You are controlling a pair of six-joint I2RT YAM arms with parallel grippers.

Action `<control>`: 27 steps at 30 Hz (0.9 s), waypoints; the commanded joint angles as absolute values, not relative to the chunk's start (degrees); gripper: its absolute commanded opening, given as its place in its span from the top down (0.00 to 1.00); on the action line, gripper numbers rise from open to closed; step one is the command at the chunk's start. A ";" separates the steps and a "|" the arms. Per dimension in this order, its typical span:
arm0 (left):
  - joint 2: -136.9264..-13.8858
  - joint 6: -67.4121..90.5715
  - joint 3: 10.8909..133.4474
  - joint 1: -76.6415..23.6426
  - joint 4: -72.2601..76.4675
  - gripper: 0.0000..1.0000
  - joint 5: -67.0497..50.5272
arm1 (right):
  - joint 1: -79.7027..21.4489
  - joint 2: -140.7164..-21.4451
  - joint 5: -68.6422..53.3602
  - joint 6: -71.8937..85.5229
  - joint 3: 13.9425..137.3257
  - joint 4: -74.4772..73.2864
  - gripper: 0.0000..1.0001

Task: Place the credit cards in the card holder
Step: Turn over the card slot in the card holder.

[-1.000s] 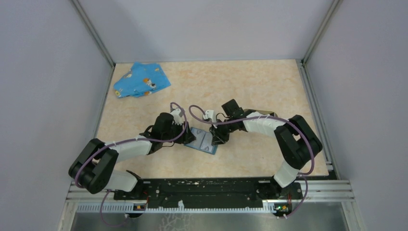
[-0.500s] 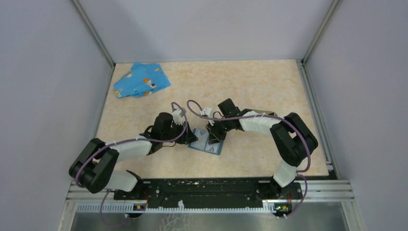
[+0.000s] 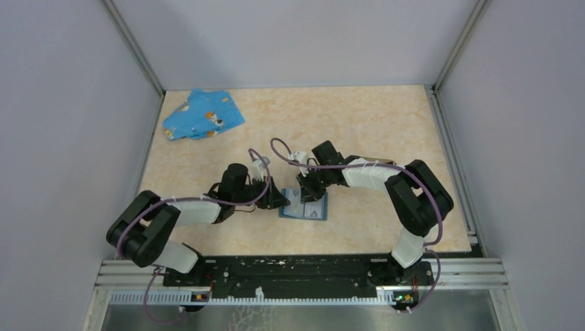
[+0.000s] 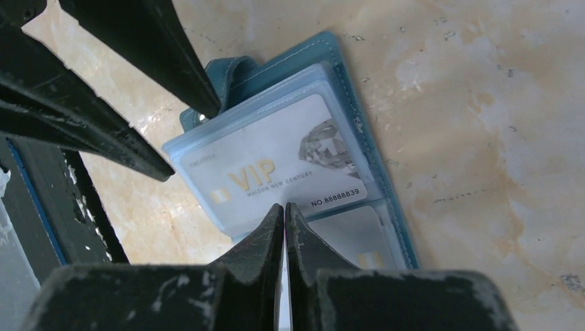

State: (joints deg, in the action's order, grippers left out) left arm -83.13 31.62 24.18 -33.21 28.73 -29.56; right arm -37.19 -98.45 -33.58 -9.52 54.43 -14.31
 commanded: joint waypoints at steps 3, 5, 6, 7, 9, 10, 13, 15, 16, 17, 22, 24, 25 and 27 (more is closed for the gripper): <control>-85.42 35.61 23.04 -32.87 38.26 0.53 -35.49 | -35.28 -98.46 -33.06 -6.68 56.76 -12.58 0.97; -86.39 36.69 22.82 -32.91 40.20 0.52 -36.21 | -35.02 -98.63 -33.26 -6.60 56.73 -12.72 0.97; -86.96 37.34 22.77 -32.95 41.16 0.52 -36.62 | -35.06 -98.80 -33.49 -6.55 56.82 -12.85 0.97; -87.60 37.88 22.70 -32.96 42.14 0.52 -37.01 | -35.07 -99.05 -33.82 -6.47 56.89 -13.02 0.96; -88.81 39.10 22.40 -32.96 44.21 0.53 -37.23 | -34.94 -99.55 -34.73 -6.37 57.19 -13.51 0.96; -89.30 39.70 22.15 -32.96 45.26 0.54 -37.04 | -34.79 -99.86 -35.37 -6.22 57.36 -13.72 0.95; -90.31 41.12 21.44 -32.97 47.26 0.62 -36.17 | -33.52 -100.03 -37.24 -5.44 58.20 -14.97 0.89; -90.45 41.68 21.07 -33.05 48.07 0.66 -35.40 | -32.35 -99.72 -39.17 -5.24 58.22 -15.29 0.80; -90.43 41.88 20.95 -33.11 48.21 0.69 -34.88 | -31.71 -99.54 -40.21 -5.13 57.96 -15.17 0.76; -90.46 41.89 20.93 -33.13 48.32 0.72 -34.47 | -31.20 -99.38 -41.35 -4.98 57.73 -15.02 0.71; -91.59 42.07 21.55 -33.79 48.60 0.82 -32.87 | -30.07 -99.69 -45.90 -4.02 57.19 -14.82 0.59; -92.38 42.20 21.94 -34.00 49.06 0.84 -32.85 | -30.06 -100.04 -46.38 -3.79 57.19 -14.84 0.55; -92.79 42.23 22.05 -34.08 49.45 0.85 -32.79 | -30.06 -100.18 -46.33 -3.78 57.20 -14.80 0.52; -92.92 42.32 21.93 -34.19 49.90 0.86 -32.60 | -30.07 -100.35 -46.20 -3.65 57.11 -14.85 0.49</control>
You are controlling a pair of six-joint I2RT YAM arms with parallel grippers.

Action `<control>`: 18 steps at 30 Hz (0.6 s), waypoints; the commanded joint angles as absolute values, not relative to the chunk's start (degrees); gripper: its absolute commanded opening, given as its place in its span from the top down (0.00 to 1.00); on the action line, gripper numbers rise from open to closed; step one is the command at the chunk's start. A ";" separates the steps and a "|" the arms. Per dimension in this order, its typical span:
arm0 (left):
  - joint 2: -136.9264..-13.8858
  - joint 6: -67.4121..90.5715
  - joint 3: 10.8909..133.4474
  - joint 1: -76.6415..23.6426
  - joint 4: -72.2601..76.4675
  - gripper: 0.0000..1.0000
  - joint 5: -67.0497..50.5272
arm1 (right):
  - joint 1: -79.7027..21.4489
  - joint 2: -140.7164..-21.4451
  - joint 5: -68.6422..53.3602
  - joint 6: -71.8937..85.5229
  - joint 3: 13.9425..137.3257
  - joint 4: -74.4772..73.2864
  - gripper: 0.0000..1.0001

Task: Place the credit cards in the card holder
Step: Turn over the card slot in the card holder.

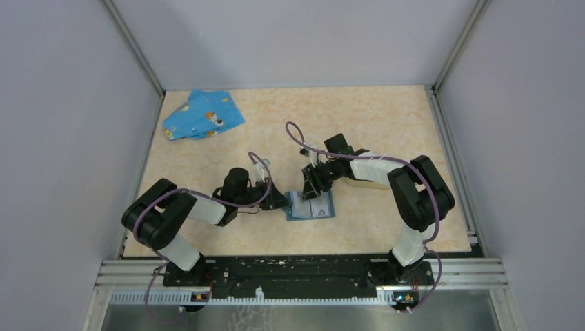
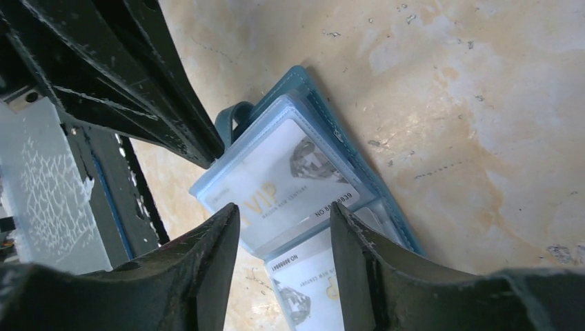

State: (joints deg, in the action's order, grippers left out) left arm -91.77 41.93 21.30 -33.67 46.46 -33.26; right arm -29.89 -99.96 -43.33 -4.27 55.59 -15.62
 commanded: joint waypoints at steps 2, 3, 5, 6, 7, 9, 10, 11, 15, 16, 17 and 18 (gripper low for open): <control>-92.71 42.31 21.89 -34.37 50.01 0.86 -32.39 | -30.14 -100.61 -46.49 -3.08 56.98 -14.49 0.46; -92.62 42.31 21.88 -34.41 50.01 0.87 -32.43 | -30.21 -100.82 -46.59 -3.00 57.02 -14.54 0.45; -92.20 42.15 21.88 -34.45 49.45 0.87 -32.01 | -30.40 -101.05 -46.40 -3.03 57.16 -14.74 0.44; -91.27 41.77 21.88 -34.48 48.06 0.87 -30.92 | -30.40 -101.09 -46.05 -3.07 57.19 -14.87 0.43; -89.93 41.03 21.82 -34.53 46.07 0.86 -29.39 | -30.41 -100.96 -45.45 -3.19 57.31 -15.04 0.43; -86.19 39.49 21.59 -34.48 41.42 0.82 -25.89 | -30.41 -100.65 -44.39 -3.41 57.25 -15.22 0.44; -84.14 38.86 21.47 -34.51 39.41 0.77 -24.68 | -30.41 -100.68 -43.90 -3.43 57.24 -15.21 0.45; -82.38 38.43 21.45 -34.52 37.82 0.73 -23.84 | -30.41 -100.64 -43.49 -3.43 57.22 -15.21 0.47; -79.44 38.84 21.45 -34.70 35.96 0.63 -24.04 | -30.41 -101.11 -41.34 -3.38 57.52 -15.63 0.63; -79.96 39.44 21.49 -34.86 36.62 0.62 -24.45 | -30.41 -101.11 -40.84 -3.47 57.61 -15.84 0.65; -80.74 40.21 21.53 -35.13 37.38 0.61 -24.84 | -30.41 -100.97 -40.31 -3.72 57.70 -16.03 0.67; -81.79 41.44 21.60 -35.38 38.21 0.60 -25.14 | -30.42 -100.86 -39.73 -3.96 57.75 -16.24 0.69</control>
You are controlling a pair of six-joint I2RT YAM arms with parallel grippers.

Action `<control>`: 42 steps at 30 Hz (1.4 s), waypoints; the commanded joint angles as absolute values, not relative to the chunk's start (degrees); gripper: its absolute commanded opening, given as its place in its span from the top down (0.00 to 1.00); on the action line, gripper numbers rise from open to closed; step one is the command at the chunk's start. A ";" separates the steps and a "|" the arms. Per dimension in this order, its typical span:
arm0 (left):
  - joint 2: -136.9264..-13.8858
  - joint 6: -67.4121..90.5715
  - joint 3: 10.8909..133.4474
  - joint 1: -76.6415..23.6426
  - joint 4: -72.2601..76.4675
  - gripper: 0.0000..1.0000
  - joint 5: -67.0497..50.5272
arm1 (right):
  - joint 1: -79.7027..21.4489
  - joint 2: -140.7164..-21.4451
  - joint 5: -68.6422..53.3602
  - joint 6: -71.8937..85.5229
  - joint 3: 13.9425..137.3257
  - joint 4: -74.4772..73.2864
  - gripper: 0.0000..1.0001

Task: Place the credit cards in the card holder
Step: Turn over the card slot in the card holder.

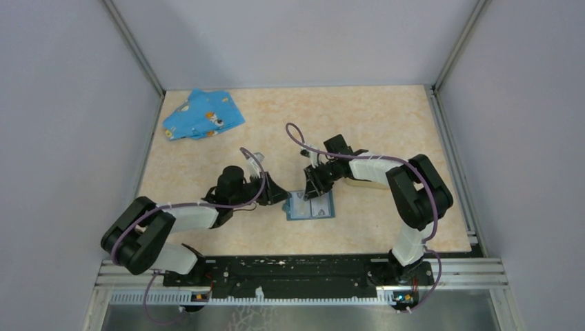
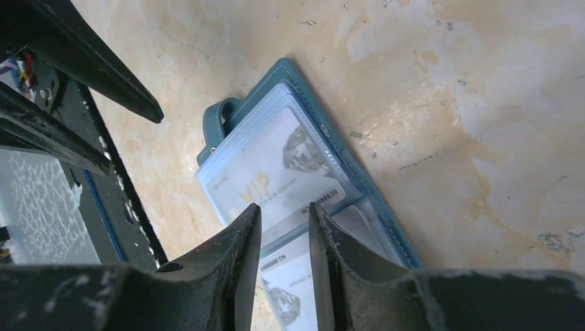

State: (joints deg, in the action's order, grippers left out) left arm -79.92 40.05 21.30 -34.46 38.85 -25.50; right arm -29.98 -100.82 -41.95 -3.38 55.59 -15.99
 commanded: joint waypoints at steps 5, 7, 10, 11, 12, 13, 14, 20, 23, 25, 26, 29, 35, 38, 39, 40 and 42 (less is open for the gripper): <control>-86.88 44.37 22.45 -37.27 41.24 0.56 -24.55 | -30.41 -100.06 -38.36 -7.36 58.54 -18.12 0.78; -88.04 44.71 22.73 -37.91 41.52 0.55 -23.69 | -30.41 -99.74 -37.97 -11.13 59.96 -21.02 0.81; -88.74 44.67 23.09 -38.33 40.98 0.52 -22.58 | -30.41 -99.22 -38.28 -17.10 61.67 -25.27 0.82; -88.96 44.65 23.25 -38.41 40.96 0.51 -22.51 | -30.41 -99.10 -38.48 -17.83 61.55 -25.56 0.82; -89.26 44.58 23.43 -38.41 40.95 0.51 -22.57 | -30.41 -98.98 -38.78 -17.88 61.30 -25.39 0.83; -89.59 44.64 23.65 -38.41 41.01 0.51 -22.66 | -30.45 -99.26 -39.17 -17.47 61.11 -25.06 0.83; -89.83 44.69 23.84 -38.41 41.15 0.51 -22.86 | -30.49 -99.80 -39.29 -16.93 61.15 -24.90 0.85; -89.95 45.19 24.00 -39.00 41.61 0.51 -22.52 | -30.84 -103.97 -39.50 -15.88 62.51 -26.13 0.90; -90.00 45.24 23.91 -39.02 41.69 0.52 -22.43 | -31.10 -104.69 -38.83 -15.43 62.64 -25.95 0.91; -89.30 45.37 23.55 -39.09 42.08 0.53 -22.35 | -31.20 -105.06 -38.26 -15.24 62.66 -26.04 0.92; -88.67 45.43 23.33 -39.11 41.88 0.53 -22.00 | -31.20 -105.15 -38.09 -15.17 62.68 -26.06 0.92; -86.22 45.06 22.97 -39.11 40.26 0.54 -20.55 | -31.20 -105.28 -37.90 -14.95 62.72 -26.04 0.92; -82.11 44.50 22.50 -39.98 37.89 0.55 -18.04 | -31.20 -105.28 -38.06 -14.79 62.77 -26.06 0.92; -82.40 44.59 22.87 -40.33 37.80 0.56 -18.40 | -31.20 -105.70 -38.18 -14.77 62.85 -26.25 0.92; -82.94 44.56 23.05 -40.34 37.79 0.56 -18.37 | -31.20 -105.77 -38.23 -14.77 62.90 -26.28 0.92; -83.46 44.56 23.22 -40.35 37.79 0.56 -18.45 | -31.20 -105.81 -38.19 -14.77 62.89 -26.34 0.92; -84.64 44.56 23.57 -40.34 37.61 0.55 -18.56 | -31.20 -105.88 -38.15 -14.72 62.86 -26.35 0.92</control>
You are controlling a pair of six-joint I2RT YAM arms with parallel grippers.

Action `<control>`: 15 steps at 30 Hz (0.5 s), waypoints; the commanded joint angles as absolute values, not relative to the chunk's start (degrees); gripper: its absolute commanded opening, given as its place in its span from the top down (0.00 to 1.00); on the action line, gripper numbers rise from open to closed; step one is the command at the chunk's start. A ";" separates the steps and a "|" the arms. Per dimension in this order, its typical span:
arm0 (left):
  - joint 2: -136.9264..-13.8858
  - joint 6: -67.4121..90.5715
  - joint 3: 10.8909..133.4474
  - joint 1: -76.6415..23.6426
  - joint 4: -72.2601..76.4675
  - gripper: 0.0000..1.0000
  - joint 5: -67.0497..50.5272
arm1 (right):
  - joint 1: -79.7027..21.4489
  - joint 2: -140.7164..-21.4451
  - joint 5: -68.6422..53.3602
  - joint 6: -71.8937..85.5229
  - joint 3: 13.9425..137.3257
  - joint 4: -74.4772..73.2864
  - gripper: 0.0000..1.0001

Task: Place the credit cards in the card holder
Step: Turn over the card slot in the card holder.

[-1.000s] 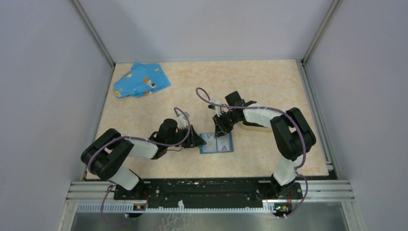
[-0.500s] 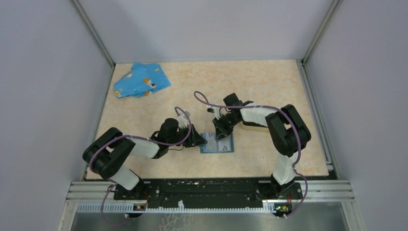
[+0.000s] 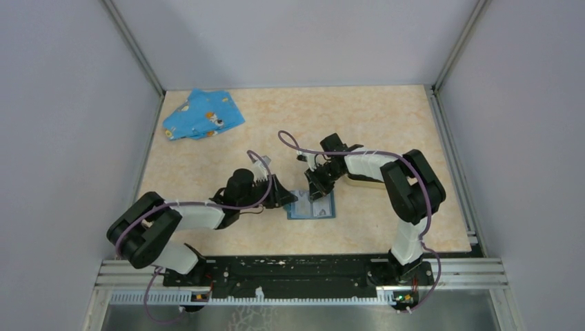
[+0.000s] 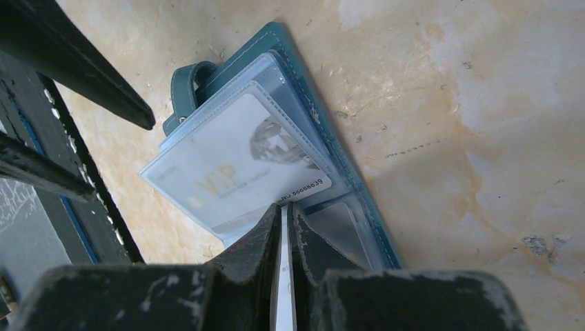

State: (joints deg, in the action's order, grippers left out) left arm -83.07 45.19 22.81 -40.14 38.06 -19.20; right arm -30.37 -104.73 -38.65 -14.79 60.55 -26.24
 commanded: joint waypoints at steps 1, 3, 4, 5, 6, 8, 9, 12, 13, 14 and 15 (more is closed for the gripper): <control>-85.21 44.56 23.74 -40.34 37.43 0.54 -18.58 | -31.20 -105.83 -38.10 -14.76 62.84 -26.33 0.92; -86.25 44.60 24.11 -40.34 37.25 0.54 -18.87 | -31.18 -105.89 -38.30 -14.68 62.91 -26.32 0.92; -86.78 44.57 24.23 -40.35 37.41 0.53 -19.16 | -31.20 -105.96 -38.36 -14.68 62.85 -26.36 0.92; -87.28 44.63 24.40 -40.34 37.74 0.53 -19.61 | -31.20 -106.01 -38.40 -14.63 62.95 -26.39 0.92; -87.74 44.66 24.62 -40.39 38.05 0.53 -20.00 | -31.20 -106.01 -38.41 -14.64 62.94 -26.45 0.92; -88.57 44.66 25.09 -40.64 38.47 0.53 -20.46 | -31.20 -106.01 -38.43 -14.67 63.02 -26.45 0.92; -88.93 44.74 25.25 -40.75 38.80 0.53 -20.71 | -31.20 -106.00 -38.41 -14.60 62.96 -26.46 0.92; -89.57 45.07 25.75 -41.24 39.69 0.53 -20.96 | -31.19 -106.01 -38.49 -14.59 62.95 -26.46 0.92; -89.71 45.12 25.94 -41.50 39.77 0.53 -21.00 | -31.18 -105.94 -38.47 -14.59 63.01 -26.50 0.92; -89.93 45.14 26.13 -41.71 39.81 0.53 -20.97 | -31.20 -106.05 -38.43 -14.59 62.96 -26.48 0.92; -90.11 45.16 26.37 -41.86 39.81 0.53 -20.97 | -31.22 -106.08 -38.42 -14.59 62.99 -26.47 0.92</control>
